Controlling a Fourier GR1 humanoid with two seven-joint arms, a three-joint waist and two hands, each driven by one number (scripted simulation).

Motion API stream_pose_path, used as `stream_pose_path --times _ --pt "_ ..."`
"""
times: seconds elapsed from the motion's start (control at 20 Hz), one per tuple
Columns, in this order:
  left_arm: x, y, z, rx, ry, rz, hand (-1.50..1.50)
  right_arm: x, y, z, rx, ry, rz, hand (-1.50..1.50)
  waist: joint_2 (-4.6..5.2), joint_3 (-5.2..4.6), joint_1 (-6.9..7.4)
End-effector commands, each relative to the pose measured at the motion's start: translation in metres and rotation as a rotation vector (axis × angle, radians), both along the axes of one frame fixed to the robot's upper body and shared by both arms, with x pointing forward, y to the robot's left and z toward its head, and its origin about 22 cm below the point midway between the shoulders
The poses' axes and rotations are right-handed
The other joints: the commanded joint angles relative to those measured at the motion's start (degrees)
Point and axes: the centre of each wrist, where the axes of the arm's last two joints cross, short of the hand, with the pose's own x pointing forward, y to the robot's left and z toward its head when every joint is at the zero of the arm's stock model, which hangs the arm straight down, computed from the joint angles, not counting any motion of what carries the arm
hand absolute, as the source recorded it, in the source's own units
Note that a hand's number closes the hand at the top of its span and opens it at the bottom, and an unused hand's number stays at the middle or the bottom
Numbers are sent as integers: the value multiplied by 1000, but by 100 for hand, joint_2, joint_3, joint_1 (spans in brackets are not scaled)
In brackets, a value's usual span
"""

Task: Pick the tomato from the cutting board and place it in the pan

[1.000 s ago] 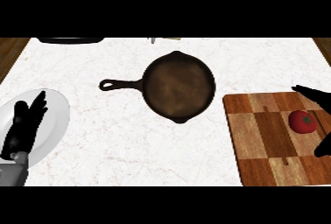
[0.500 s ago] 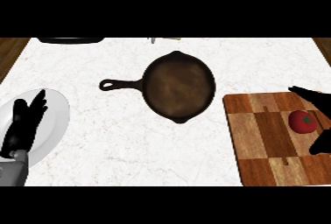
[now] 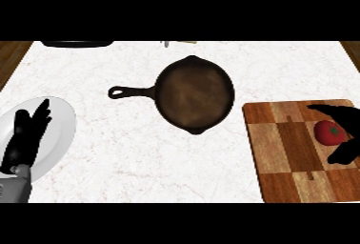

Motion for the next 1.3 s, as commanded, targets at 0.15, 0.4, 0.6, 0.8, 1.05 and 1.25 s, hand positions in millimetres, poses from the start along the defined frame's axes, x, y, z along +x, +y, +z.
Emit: stream_pose_path --times 0.15,0.4,0.6,0.8,1.05,1.25 --pt "-4 6 5 -2 -7 -2 0 2 -3 -1 -108 -111 82 150 -3 1 1" --pt "5 -8 6 7 7 4 0 -1 -13 6 -77 -151 78 150 -4 1 -19" --pt "-16 -2 -11 10 31 31 0 -6 37 -25 -73 -106 -215 150 -104 -25 -180" --pt "-21 20 -5 19 42 91 0 -37 40 -78 -78 -9 -540 150 -256 -62 -643" --pt "-23 21 -7 16 39 112 0 -43 103 -78 -20 -131 -716 150 -303 -80 -709" --pt "-23 22 -8 22 59 104 0 -32 154 -20 -51 -485 -717 150 -354 -103 -562"
